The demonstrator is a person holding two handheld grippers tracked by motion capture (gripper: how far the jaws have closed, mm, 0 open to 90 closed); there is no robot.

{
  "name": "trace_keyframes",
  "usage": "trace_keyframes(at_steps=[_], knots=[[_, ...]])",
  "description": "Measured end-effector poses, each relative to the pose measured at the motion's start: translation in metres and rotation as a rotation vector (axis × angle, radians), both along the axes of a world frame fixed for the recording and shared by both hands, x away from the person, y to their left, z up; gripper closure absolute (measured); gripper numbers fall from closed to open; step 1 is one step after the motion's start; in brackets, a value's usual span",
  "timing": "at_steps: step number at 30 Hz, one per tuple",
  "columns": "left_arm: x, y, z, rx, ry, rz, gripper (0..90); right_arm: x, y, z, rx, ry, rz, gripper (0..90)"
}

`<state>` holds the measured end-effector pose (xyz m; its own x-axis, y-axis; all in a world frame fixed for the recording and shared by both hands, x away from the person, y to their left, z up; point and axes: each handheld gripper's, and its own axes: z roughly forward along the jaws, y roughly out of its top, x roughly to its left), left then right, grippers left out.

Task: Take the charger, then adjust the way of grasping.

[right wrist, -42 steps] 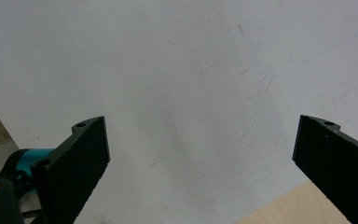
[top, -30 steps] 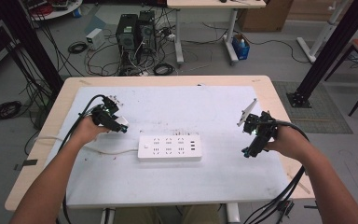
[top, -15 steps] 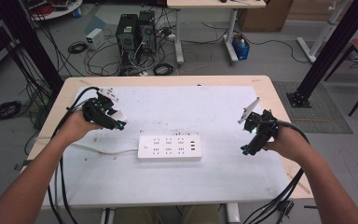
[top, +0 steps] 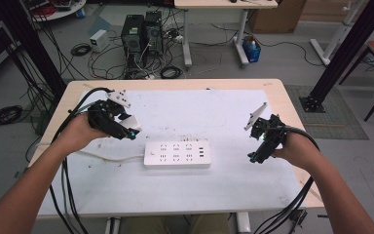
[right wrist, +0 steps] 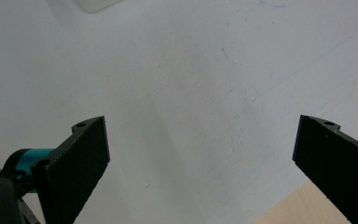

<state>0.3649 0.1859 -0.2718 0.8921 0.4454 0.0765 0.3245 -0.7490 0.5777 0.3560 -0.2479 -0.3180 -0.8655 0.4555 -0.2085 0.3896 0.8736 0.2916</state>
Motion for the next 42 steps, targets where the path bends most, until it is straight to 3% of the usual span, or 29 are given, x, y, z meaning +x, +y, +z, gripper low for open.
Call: trace_keyframes(at_steps=[4,16,29,35,42], knots=[[-0.006,-0.005,0.003,-0.005,-0.001,-0.002,42.5,-0.002,0.003,0.003,0.007,-0.008,0.01,3.0],[-0.021,-0.027,-0.002,0.057,0.009,-0.084,42.5,-0.006,0.007,0.004,0.004,-0.012,0.02,3.0],[-0.017,-0.034,-0.002,0.06,0.014,-0.113,42.5,-0.01,0.01,0.006,0.013,-0.021,0.003,3.0],[-0.015,-0.046,0.003,0.055,0.013,-0.166,42.5,-0.015,0.015,0.008,0.043,-0.037,-0.02,3.1],[-0.013,-0.059,0.002,0.052,0.012,-0.2,42.5,-0.019,0.019,0.012,0.115,-0.032,-0.039,3.0]])
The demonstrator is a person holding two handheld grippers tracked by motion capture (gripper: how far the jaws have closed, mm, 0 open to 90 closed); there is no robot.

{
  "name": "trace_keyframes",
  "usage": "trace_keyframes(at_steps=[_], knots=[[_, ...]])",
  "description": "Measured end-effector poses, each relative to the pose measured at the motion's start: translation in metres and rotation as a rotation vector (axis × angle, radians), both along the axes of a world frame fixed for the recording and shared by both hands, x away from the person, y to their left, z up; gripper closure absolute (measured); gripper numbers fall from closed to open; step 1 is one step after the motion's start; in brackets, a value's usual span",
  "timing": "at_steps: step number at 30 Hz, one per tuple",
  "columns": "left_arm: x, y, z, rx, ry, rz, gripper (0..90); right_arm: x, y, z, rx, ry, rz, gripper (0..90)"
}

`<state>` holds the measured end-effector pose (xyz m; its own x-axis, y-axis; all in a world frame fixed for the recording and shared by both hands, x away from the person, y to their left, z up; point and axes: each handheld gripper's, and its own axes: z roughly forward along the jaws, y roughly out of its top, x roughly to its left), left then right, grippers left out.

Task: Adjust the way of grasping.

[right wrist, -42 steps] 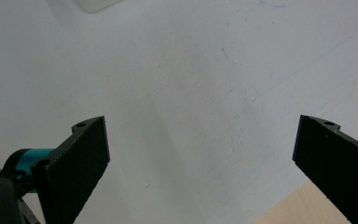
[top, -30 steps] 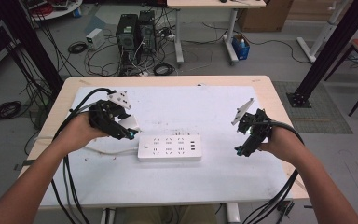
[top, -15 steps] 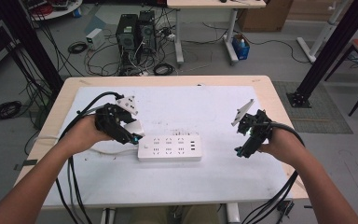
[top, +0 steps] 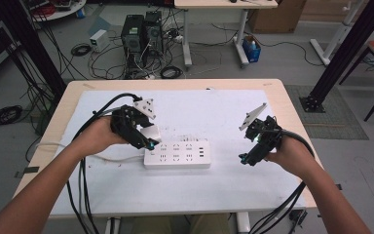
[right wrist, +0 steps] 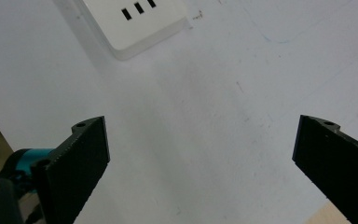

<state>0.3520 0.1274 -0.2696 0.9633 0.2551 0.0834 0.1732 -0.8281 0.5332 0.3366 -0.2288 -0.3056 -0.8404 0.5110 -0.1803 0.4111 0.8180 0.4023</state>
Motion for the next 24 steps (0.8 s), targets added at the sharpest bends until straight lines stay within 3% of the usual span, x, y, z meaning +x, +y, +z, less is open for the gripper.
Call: trace_keyframes(at_steps=[6,9,13,14,15,24], knots=[[0.0,-0.007,0.0,-0.018,0.016,-0.023,42.5,-0.003,0.008,0.001,0.05,-0.007,0.018,3.1],[-0.002,-0.018,0.001,-0.023,0.028,-0.066,42.5,-0.005,0.013,0.004,0.146,0.019,0.028,3.1],[-0.002,-0.024,0.0,-0.028,0.034,-0.085,42.5,-0.006,0.015,0.005,0.19,0.027,0.024,3.0],[-0.002,-0.03,0.0,-0.026,0.032,-0.11,42.5,-0.007,0.016,0.006,0.215,0.035,0.019,3.1],[-0.002,-0.032,0.0,-0.027,0.035,-0.118,42.4,-0.007,0.017,0.007,0.288,0.064,0.001,3.1],[0.002,-0.045,-0.004,-0.018,0.043,-0.143,42.5,-0.006,0.022,0.004,0.516,0.166,-0.058,3.1]])
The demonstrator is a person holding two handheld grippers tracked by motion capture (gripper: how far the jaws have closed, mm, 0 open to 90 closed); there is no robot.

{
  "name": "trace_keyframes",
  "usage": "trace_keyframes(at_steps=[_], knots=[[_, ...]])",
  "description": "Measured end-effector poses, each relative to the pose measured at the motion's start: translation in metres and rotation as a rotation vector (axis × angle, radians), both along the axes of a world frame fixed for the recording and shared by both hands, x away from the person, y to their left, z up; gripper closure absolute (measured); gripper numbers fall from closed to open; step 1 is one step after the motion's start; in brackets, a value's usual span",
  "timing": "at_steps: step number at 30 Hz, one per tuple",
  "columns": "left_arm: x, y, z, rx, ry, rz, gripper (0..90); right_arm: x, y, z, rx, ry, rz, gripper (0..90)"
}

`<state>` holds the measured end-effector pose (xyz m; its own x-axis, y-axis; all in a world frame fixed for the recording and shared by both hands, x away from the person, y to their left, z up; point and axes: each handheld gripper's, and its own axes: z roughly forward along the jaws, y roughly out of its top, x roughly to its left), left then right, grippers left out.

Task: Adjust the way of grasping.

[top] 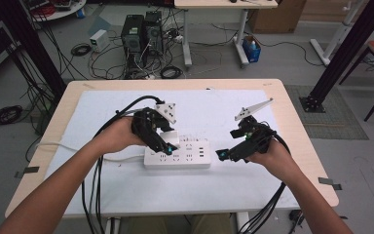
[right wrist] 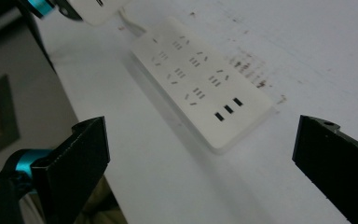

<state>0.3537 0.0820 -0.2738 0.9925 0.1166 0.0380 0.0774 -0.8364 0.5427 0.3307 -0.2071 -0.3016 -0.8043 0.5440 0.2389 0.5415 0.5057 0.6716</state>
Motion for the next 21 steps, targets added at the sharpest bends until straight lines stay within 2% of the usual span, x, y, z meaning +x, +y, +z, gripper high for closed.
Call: trace_keyframes(at_steps=[8,15,18,20,21], knots=[[-0.001,-0.007,0.002,-0.013,-0.01,-0.01,42.5,0.004,-0.005,-0.005,0.182,0.132,-0.043,3.1],[-0.002,-0.014,0.001,-0.014,-0.018,-0.023,42.5,0.006,-0.009,-0.011,0.258,0.202,-0.078,3.1],[-0.004,-0.017,0.0,-0.019,-0.029,-0.03,42.5,0.006,-0.01,-0.013,0.286,0.224,-0.077,3.1],[-0.004,-0.019,-0.001,-0.014,-0.034,-0.037,42.5,0.006,-0.009,-0.015,0.329,0.255,-0.077,3.1],[-0.005,-0.02,-0.001,-0.018,-0.031,-0.032,42.5,0.006,-0.009,-0.015,0.329,0.255,-0.077,3.1]])
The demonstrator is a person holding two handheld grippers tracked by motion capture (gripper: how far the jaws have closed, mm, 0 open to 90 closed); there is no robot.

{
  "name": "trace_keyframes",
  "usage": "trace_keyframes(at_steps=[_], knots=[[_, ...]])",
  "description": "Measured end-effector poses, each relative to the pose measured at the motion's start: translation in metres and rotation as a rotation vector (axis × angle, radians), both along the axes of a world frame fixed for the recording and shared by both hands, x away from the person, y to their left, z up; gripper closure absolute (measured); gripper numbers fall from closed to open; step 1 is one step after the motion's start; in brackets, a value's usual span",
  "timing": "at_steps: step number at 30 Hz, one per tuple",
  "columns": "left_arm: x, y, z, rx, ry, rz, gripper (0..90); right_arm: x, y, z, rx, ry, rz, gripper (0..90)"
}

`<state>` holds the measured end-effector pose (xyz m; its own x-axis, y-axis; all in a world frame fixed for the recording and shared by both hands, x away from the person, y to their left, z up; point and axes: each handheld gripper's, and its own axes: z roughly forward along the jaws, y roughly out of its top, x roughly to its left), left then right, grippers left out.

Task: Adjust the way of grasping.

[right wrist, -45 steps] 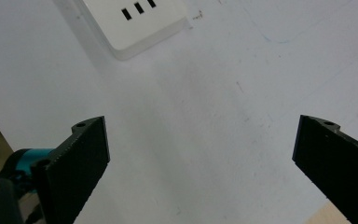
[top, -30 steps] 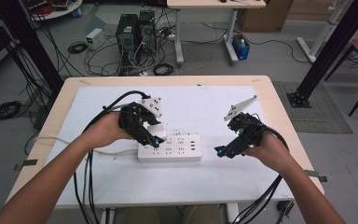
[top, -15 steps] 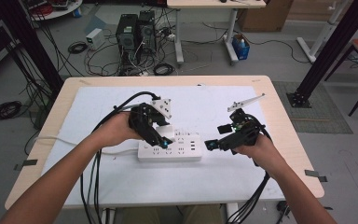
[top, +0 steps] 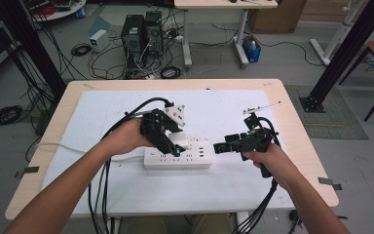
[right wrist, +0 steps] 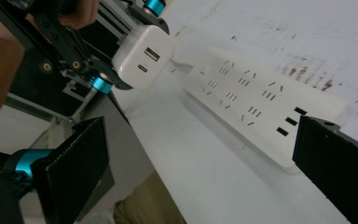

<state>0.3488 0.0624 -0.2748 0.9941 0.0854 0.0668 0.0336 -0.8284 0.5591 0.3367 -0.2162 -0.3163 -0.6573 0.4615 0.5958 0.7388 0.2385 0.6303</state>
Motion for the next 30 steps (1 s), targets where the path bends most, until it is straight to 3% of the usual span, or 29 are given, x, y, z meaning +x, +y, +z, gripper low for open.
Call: trace_keyframes(at_steps=[9,17,25,28,29,30], knots=[[-0.002,-0.011,-0.001,0.007,-0.013,-0.026,42.5,0.004,0.006,-0.008,0.145,0.132,-0.022,3.2],[-0.004,-0.026,0.0,0.003,-0.025,-0.048,42.5,0.009,0.021,-0.013,0.187,0.204,-0.019,3.4],[-0.005,-0.036,0.0,0.001,-0.044,-0.055,42.4,0.012,0.032,-0.016,0.219,0.232,-0.01,4.2],[-0.006,-0.039,-0.001,0.002,-0.047,-0.063,42.4,0.014,0.034,-0.019,0.238,0.256,-0.012,6.0],[-0.006,-0.039,-0.001,0.003,-0.05,-0.066,42.4,0.015,0.035,-0.021,0.253,0.263,-0.013,11.7],[-0.006,-0.04,-0.001,0.005,-0.054,-0.068,42.4,0.015,0.035,-0.021,0.253,0.263,-0.013,11.7]])
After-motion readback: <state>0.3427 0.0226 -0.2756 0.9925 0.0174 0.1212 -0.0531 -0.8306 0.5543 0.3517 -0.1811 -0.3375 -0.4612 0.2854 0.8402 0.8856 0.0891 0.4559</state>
